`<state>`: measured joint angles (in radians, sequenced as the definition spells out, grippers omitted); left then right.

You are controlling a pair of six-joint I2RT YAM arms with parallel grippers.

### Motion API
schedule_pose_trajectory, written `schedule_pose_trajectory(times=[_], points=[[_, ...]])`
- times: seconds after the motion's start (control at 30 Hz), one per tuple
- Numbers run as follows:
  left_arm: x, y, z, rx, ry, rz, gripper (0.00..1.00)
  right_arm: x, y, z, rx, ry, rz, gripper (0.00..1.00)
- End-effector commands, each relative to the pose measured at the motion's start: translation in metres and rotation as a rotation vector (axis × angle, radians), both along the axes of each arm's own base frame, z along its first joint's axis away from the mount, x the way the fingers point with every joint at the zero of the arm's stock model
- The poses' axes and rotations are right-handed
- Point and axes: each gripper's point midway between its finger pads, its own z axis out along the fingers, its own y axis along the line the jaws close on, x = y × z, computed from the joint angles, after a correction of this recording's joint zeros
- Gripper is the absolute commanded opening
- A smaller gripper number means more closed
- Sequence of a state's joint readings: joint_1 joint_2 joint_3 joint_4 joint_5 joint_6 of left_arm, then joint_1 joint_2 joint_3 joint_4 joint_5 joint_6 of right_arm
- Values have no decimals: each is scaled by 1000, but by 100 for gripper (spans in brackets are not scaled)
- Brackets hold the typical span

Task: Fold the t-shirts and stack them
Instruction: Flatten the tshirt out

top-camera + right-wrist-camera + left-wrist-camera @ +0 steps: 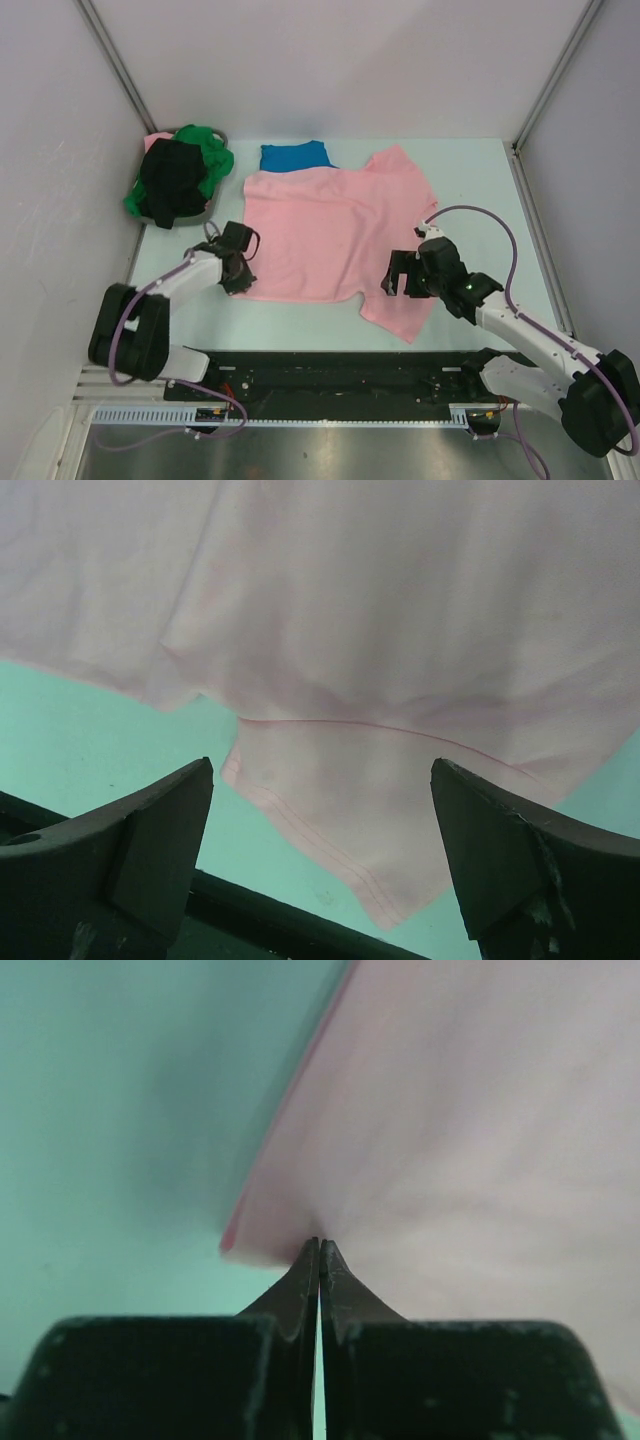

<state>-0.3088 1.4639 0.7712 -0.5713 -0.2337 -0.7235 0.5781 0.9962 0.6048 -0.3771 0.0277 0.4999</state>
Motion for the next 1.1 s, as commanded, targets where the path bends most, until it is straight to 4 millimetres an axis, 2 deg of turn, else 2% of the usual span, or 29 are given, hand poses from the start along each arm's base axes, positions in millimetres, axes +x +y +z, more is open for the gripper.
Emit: schedule_pose_trajectory(times=[0.0,0.03,0.1,0.13,0.17,0.23,0.27,0.3,0.47,0.57,0.7,0.8,0.83,0.93,1.07], points=[[-23,4,19,-99,-95,88,0,-2,6,8,33,-22,10,95],[-32,5,19,-108,-92,98,0,-3,6,8,32,-22,14,95],[-32,2,37,-156,-170,119,2,-3,7,9,38,-23,12,95],[-36,3,41,-163,-180,121,8,-3,7,9,38,-23,13,95],[-36,2,46,-172,-198,122,32,-3,7,10,36,-27,7,95],[-38,1,56,-194,-225,116,60,-2,4,7,29,-15,-11,97],[-39,2,58,-190,-229,114,93,-2,1,5,14,-11,-27,98],[-40,4,60,-183,-231,119,100,-2,-2,3,11,-3,-50,100],[-56,18,49,-105,-149,156,100,2,-30,-10,-53,41,-191,100],[-64,25,37,-65,-90,196,100,2,-37,-18,-66,74,-238,100],[-55,26,34,-89,-125,241,100,1,-41,-25,-54,92,-269,100],[-49,27,29,-107,-118,269,86,0,-44,-26,-29,96,-305,100],[-46,28,28,-111,-111,277,77,-1,-46,-26,-22,92,-314,100],[-39,34,21,-91,-83,295,61,-4,-49,-28,-8,96,-342,99],[-35,35,9,-86,-38,296,53,-11,-55,-27,9,94,-373,99]])
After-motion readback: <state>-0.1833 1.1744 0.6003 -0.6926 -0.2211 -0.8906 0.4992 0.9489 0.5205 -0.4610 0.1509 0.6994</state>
